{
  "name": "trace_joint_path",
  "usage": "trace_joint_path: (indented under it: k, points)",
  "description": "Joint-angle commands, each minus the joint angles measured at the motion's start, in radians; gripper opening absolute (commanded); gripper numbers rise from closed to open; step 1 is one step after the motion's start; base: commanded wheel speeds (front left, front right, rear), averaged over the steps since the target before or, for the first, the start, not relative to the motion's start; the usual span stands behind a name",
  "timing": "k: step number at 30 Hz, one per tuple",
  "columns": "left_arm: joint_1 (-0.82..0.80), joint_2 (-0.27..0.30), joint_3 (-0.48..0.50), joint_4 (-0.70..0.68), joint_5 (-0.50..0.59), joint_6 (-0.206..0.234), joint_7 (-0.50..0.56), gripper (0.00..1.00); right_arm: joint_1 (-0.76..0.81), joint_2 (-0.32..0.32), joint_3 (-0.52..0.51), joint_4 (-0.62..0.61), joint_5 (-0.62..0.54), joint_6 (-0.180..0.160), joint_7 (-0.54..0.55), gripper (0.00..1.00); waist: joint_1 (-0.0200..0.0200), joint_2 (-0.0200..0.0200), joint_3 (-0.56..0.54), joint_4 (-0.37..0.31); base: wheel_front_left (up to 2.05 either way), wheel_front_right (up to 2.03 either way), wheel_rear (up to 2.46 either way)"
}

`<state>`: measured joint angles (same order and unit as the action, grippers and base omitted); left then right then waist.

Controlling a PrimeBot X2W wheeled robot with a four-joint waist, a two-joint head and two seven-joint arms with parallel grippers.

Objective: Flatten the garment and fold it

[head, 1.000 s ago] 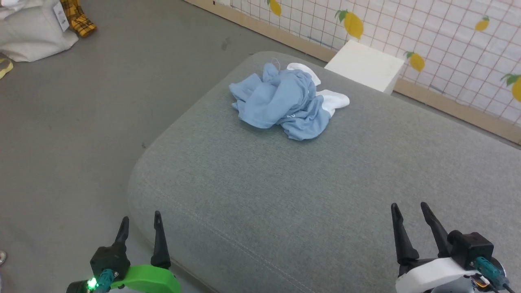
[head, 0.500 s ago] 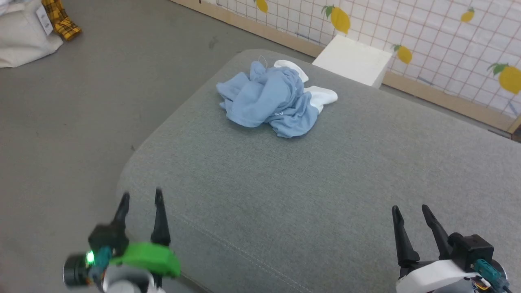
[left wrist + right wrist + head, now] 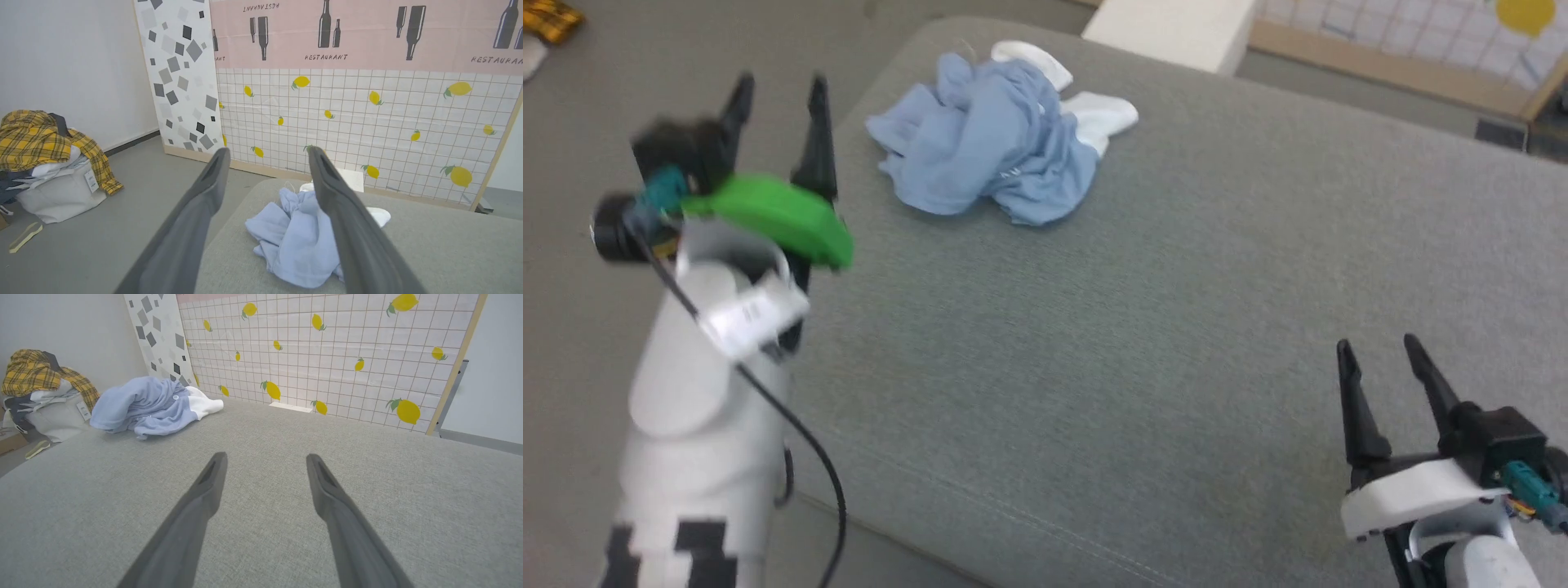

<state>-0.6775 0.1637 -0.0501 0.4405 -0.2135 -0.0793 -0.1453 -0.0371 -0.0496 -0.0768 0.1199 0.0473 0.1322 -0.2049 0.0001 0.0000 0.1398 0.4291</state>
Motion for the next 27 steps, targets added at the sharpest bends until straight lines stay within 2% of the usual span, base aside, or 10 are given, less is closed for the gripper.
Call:
trace_joint_path:
  k: [1, 6, 12, 19, 22, 27]
  points:
    - [-0.062, 0.01, 0.004, 0.037, -0.019, -0.01, 0.019, 1.0, -0.016, -0.001, -0.01, -0.021, -0.016, -0.002, 0.009, 1.0, -0.0001, 0.0, 0.129, -0.111, 0.0, 0.0, 0.0]
    - [-0.237, 0.041, 0.037, 0.21, -0.101, -0.029, 0.153, 1.0, -0.032, -0.001, -0.039, -0.089, -0.043, -0.002, 0.036, 1.0, -0.0001, 0.0, 0.231, -0.197, 0.0, 0.0, 0.0]
    - [-0.373, 0.067, 0.05, 0.367, -0.15, -0.026, 0.329, 1.0, -0.025, -0.001, -0.096, -0.166, -0.068, -0.002, 0.059, 1.0, -0.0001, 0.0, 0.326, -0.257, 0.0, 0.0, 0.0]
    - [-0.452, 0.068, 0.035, 0.517, -0.166, 0.023, 0.577, 1.0, -0.006, -0.001, -0.142, -0.226, -0.068, -0.002, 0.071, 1.0, -0.0001, 0.0, 0.385, -0.268, 0.0, 0.0, 0.0]
    - [-0.464, 0.058, 0.022, 0.548, -0.164, 0.036, 0.625, 1.0, -0.001, -0.001, -0.151, -0.243, -0.066, -0.002, 0.074, 1.0, -0.0001, 0.0, 0.401, -0.261, 0.0, 0.0, 0.0]
    - [-0.452, 0.033, 0.007, 0.579, -0.163, 0.046, 0.632, 1.0, 0.001, -0.001, -0.151, -0.261, -0.069, -0.002, 0.082, 1.0, -0.0001, 0.0, 0.415, -0.247, 0.0, 0.0, 0.0]
